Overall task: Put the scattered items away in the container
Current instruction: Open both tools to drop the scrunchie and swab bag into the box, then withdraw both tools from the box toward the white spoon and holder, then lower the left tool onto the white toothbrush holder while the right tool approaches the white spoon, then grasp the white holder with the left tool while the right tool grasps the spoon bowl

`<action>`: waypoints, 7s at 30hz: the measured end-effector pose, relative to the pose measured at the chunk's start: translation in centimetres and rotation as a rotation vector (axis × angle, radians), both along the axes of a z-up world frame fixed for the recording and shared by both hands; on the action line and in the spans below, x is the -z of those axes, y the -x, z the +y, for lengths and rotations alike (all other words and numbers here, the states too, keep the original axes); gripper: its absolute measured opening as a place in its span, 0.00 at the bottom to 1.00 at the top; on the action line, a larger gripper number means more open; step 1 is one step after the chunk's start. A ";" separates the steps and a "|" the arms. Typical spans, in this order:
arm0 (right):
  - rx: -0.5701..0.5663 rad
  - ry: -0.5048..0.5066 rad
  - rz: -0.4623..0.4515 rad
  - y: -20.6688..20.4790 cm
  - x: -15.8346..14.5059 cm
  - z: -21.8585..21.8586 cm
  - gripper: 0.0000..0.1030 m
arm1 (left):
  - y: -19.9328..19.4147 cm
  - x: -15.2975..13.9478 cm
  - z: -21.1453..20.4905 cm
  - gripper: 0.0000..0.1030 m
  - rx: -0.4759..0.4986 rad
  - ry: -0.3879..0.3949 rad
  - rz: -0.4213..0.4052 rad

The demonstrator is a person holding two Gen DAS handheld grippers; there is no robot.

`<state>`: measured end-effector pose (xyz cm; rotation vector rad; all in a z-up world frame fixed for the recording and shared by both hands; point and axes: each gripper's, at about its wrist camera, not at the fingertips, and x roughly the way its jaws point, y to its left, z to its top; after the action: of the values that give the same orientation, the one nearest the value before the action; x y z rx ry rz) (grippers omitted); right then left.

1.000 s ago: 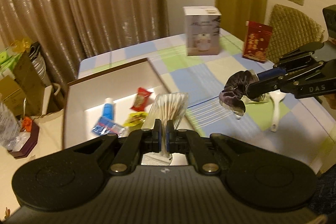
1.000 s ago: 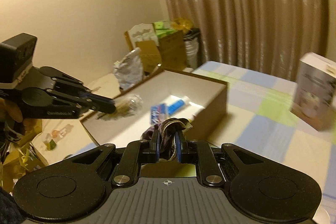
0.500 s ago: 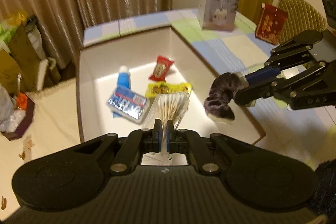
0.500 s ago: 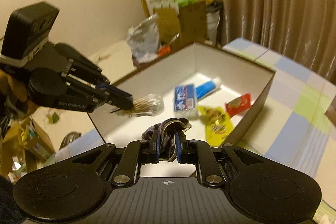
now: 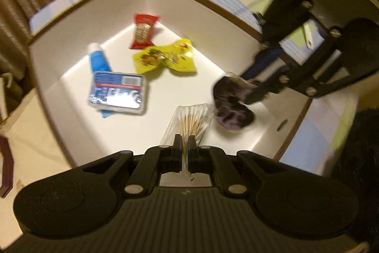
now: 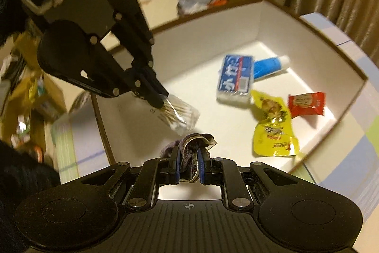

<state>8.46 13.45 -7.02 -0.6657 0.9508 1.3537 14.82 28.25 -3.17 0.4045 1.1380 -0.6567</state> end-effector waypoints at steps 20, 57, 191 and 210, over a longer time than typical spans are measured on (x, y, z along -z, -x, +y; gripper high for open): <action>0.031 0.085 -0.021 -0.5 2.1 1.6 0.70 | -0.9 4.2 -1.0 0.37 0.080 -0.116 0.093; 0.110 -0.080 -0.174 1.7 -3.1 -3.1 1.00 | 2.0 -1.9 -0.6 0.95 -0.131 -0.152 -0.141; 1.174 -0.197 0.210 -11.9 3.1 -52.1 0.07 | -7.1 7.4 -41.2 0.79 0.342 -0.008 -0.174; 1.131 -0.233 0.231 -10.9 2.2 -51.1 0.07 | -3.8 6.7 -39.8 0.15 0.206 0.075 -0.082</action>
<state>19.38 -37.69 -9.19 0.2403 1.0710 0.4964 18.63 -11.52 -9.85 0.4844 0.9987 -0.8532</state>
